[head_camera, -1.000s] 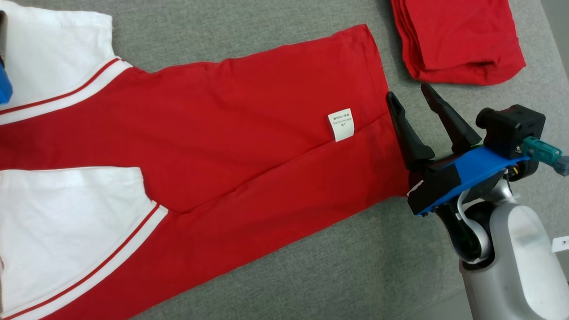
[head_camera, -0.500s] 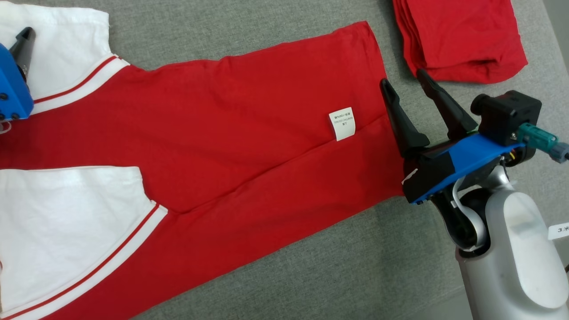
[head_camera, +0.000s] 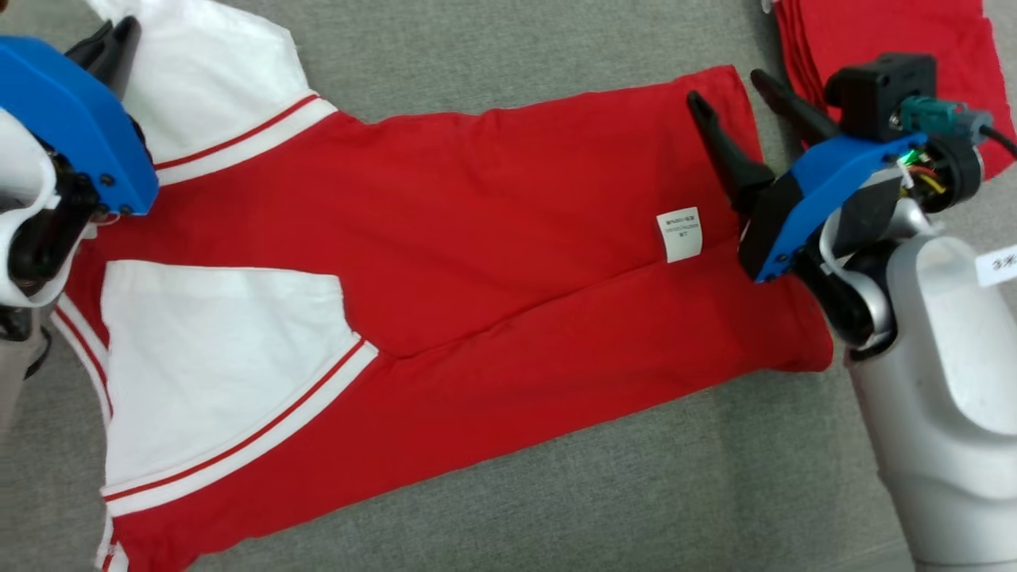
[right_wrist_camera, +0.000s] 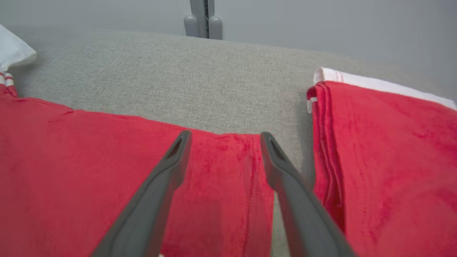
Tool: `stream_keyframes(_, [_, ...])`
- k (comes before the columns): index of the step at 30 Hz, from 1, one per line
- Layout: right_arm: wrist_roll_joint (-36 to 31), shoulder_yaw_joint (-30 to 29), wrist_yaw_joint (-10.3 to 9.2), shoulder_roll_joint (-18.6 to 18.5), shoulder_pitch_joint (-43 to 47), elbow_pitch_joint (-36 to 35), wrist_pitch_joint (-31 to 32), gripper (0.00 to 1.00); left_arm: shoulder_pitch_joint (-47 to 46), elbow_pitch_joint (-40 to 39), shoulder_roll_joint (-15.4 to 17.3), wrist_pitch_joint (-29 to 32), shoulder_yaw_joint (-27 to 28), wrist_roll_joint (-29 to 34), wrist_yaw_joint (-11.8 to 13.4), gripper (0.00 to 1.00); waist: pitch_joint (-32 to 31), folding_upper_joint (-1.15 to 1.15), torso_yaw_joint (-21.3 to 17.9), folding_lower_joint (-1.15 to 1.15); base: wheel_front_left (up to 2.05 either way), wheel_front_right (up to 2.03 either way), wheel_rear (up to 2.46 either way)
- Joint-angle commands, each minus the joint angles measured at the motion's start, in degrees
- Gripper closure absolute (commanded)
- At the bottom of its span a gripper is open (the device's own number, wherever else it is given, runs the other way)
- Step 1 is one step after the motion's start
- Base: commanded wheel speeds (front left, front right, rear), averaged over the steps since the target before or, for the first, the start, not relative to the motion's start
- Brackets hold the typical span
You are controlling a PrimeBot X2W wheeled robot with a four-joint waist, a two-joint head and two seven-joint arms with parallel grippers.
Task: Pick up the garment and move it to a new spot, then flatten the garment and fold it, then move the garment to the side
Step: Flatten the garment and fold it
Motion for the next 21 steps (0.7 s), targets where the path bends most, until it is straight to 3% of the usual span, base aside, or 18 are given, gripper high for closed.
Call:
stream_keyframes(1, [-0.3, -0.2, 0.01, -1.8, -2.2, 1.9, 0.7, 0.00, -1.0, -0.6, -1.3, -1.4, 0.3, -0.4, -0.5, 1.00, 0.0, 0.00, 1.4, 0.00, 0.00, 0.00, 0.00])
stream_keyframes(10, [-1.5, -0.6, 0.01, -8.0, -7.0, 12.2, 5.5, 0.00, -1.1, -3.2, -4.0, -4.7, -1.7, 0.5, -3.2, 1.00, -0.6, 0.00, 6.3, 0.00, 0.00, 0.00, 0.00])
stream_keyframes(17, [0.2, 2.1, 0.01, -9.6, -8.3, 15.9, 7.7, 0.00, -0.2, -5.2, -4.5, -6.0, -2.3, 0.5, -3.9, 1.00, -0.6, 0.00, 7.7, 0.00, 0.00, 0.00, 0.00])
stream_keyframes(18, [0.4, 2.7, 0.01, -9.7, -8.5, 16.4, 7.8, 0.06, 0.0, -5.5, -4.4, -6.3, -2.3, 0.4, -4.0, 1.00, -0.6, 0.00, 7.8, 0.00, 0.00, 0.00, 0.00])
stream_keyframes(19, [0.7, 3.3, 0.01, -9.9, -8.8, 16.8, 7.9, 0.38, 0.3, -5.7, -4.3, -6.4, -2.2, 0.3, -4.0, 1.00, -0.7, 0.00, 7.9, 0.00, 0.00, 0.00, 0.00])
stream_keyframes(20, [0.8, 3.6, 0.01, -10.0, -9.1, 17.1, 7.8, 0.56, 0.6, -6.0, -4.1, -6.7, -2.1, 0.3, -4.1, 1.00, -0.7, 0.00, 7.9, 0.00, 0.00, 0.00, 0.00])
stream_keyframes(21, [1.0, 4.3, 0.01, -10.2, -9.4, 17.4, 7.6, 0.60, 0.8, -6.3, -4.0, -7.0, -2.0, 0.2, -4.3, 1.00, -0.8, 0.00, 8.0, 0.00, 0.00, 0.00, 0.00])
